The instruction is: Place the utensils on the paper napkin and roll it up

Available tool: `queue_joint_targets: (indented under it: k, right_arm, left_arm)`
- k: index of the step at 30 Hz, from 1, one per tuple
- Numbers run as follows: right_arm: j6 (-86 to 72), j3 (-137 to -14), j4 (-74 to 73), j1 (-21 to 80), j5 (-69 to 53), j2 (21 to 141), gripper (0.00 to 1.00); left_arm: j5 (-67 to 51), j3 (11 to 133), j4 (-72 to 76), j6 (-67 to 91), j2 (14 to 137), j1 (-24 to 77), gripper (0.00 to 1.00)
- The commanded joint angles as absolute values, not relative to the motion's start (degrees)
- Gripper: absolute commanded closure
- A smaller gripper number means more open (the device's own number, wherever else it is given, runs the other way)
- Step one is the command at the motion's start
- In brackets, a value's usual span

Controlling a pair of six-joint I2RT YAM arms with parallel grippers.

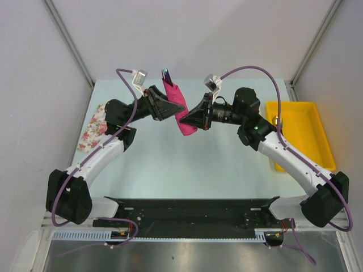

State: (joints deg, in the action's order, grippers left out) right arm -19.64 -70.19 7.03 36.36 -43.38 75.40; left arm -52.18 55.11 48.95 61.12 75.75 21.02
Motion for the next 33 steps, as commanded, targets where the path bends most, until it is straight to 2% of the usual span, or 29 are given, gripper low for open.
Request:
queue_joint_targets:
  k: [1, 3, 4, 6, 11, 13, 14, 17, 20, 23, 25, 28, 29, 32, 33]
  right_arm:
    - [-19.24, -73.39, 10.11, 36.48, -43.15, 74.79, 1.00]
    - [-19.95, -73.30, 10.72, 36.39, -43.42, 74.79, 1.00]
    - [-20.04, -73.21, 10.90, 36.21, -43.59, 74.97, 1.00]
    - [-20.21, -73.21, 11.16, 36.12, -44.03, 75.06, 1.00]
    - [-21.97, -71.99, 12.39, 35.77, -45.79, 74.88, 1.00]
    - [-23.54, -71.28, 12.65, 35.42, -46.49, 74.88, 0.88]
    - [-24.08, -71.11, 12.66, 35.16, -47.02, 74.80, 0.74]
    - [-25.31, -70.05, 11.35, 34.02, -47.81, 74.45, 0.49]
    - [-25.14, -68.65, 9.67, 33.31, -48.34, 73.74, 0.43]
    - [-23.65, -67.68, 8.27, 33.40, -48.08, 72.78, 0.42]
    - [-22.24, -67.06, 7.74, 33.84, -47.38, 72.16, 0.43]
    - [-20.92, -66.80, 7.21, 34.71, -47.19, 72.33, 0.61]
    - [-20.92, -66.62, 7.56, 34.80, -47.46, 72.42, 0.73]
    - [-20.92, -66.09, 7.91, 34.98, -48.78, 73.30, 0.95]
    - [-21.00, -66.01, 7.82, 34.89, -49.04, 73.47, 0.96]
  left_arm:
    - [-53.96, 57.13, 54.84, 65.21, 76.73, 21.71, 0.54]
    - [-54.58, 57.22, 55.54, 65.65, 77.08, 21.88, 0.65]
    - [-54.58, 57.30, 55.63, 65.65, 76.99, 21.97, 0.80]
    - [-55.02, 57.39, 56.16, 65.74, 76.99, 21.88, 1.00]
    - [-54.32, 58.45, 57.04, 65.92, 76.90, 21.62, 1.00]
    - [-53.79, 59.15, 57.56, 65.83, 76.99, 21.36, 1.00]
    - [-53.62, 59.41, 57.48, 65.74, 76.99, 21.01, 1.00]
    - [-52.82, 60.55, 57.83, 65.74, 77.34, 20.57, 1.00]
    - [-51.86, 61.52, 58.27, 65.74, 77.69, 20.57, 1.00]
    - [-50.72, 62.05, 57.83, 65.31, 77.87, 20.48, 1.00]
    - [-50.45, 62.14, 57.40, 65.13, 77.87, 20.48, 1.00]
    - [-50.27, 62.31, 57.22, 65.13, 78.05, 20.48, 1.00]
    - [-50.10, 62.31, 57.22, 65.13, 78.13, 20.48, 1.00]
    - [-49.83, 62.93, 57.04, 65.39, 78.57, 20.48, 1.00]
    - [-49.75, 63.28, 57.13, 65.48, 78.66, 20.48, 1.00]
